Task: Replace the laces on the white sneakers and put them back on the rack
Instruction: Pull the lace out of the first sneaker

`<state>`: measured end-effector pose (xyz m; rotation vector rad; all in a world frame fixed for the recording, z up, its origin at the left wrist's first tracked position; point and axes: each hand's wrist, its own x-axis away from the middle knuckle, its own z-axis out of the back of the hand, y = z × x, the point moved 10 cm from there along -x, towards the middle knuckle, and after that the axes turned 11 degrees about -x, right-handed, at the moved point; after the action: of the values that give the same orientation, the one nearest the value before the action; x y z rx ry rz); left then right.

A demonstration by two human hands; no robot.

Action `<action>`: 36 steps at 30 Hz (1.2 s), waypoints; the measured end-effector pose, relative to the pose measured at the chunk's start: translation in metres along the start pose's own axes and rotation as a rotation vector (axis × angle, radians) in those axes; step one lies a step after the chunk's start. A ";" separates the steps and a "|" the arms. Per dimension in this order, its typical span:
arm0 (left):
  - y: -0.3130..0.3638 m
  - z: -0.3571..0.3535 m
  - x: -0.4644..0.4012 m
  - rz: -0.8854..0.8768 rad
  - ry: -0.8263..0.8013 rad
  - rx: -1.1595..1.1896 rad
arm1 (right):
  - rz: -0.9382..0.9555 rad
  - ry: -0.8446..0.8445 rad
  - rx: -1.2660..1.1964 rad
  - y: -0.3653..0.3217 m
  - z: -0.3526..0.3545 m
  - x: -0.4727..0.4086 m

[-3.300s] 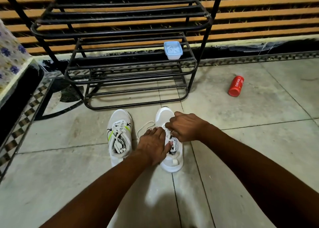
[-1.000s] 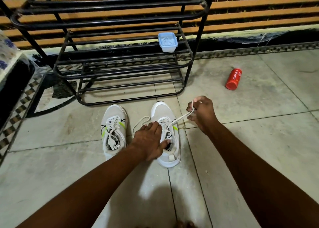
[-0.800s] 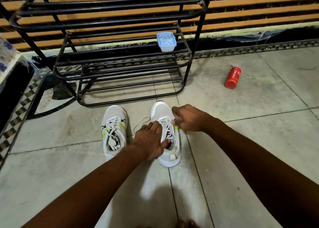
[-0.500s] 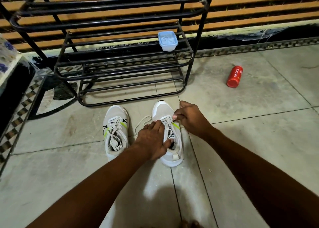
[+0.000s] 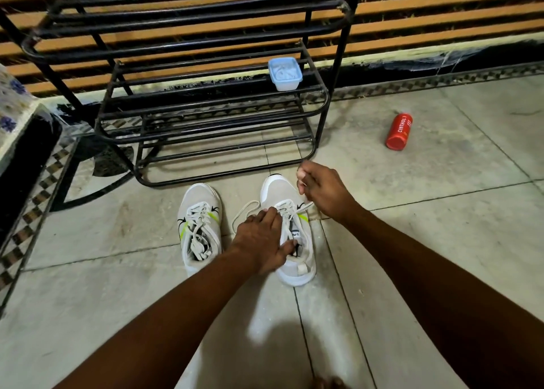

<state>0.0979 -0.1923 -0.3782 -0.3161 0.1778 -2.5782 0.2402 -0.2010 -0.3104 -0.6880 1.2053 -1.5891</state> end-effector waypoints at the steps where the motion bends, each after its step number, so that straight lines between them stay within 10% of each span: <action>1: 0.000 0.000 0.001 0.004 -0.002 0.001 | -0.007 -0.058 0.052 -0.004 -0.003 -0.002; 11: -0.002 0.000 0.001 0.021 -0.032 0.007 | 0.083 -0.702 0.732 -0.009 -0.049 0.000; 18: -0.002 0.001 0.001 0.009 -0.043 -0.005 | 0.241 -0.791 0.946 0.001 -0.066 0.005; 21: -0.004 -0.001 0.002 0.021 -0.038 0.019 | 0.250 -0.572 0.646 -0.019 -0.050 -0.003; 27: -0.004 -0.004 0.001 0.017 -0.038 0.021 | -0.092 0.396 -0.282 0.017 0.063 0.000; 31: -0.003 -0.004 0.001 0.006 -0.032 0.000 | -0.307 0.312 -0.920 0.029 0.022 0.013; 36: -0.003 -0.004 -0.001 0.022 -0.027 0.033 | 0.093 -0.322 0.284 -0.011 -0.015 0.003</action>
<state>0.0961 -0.1891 -0.3815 -0.3351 0.1277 -2.5505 0.2220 -0.1984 -0.3054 -0.6613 0.7491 -1.4681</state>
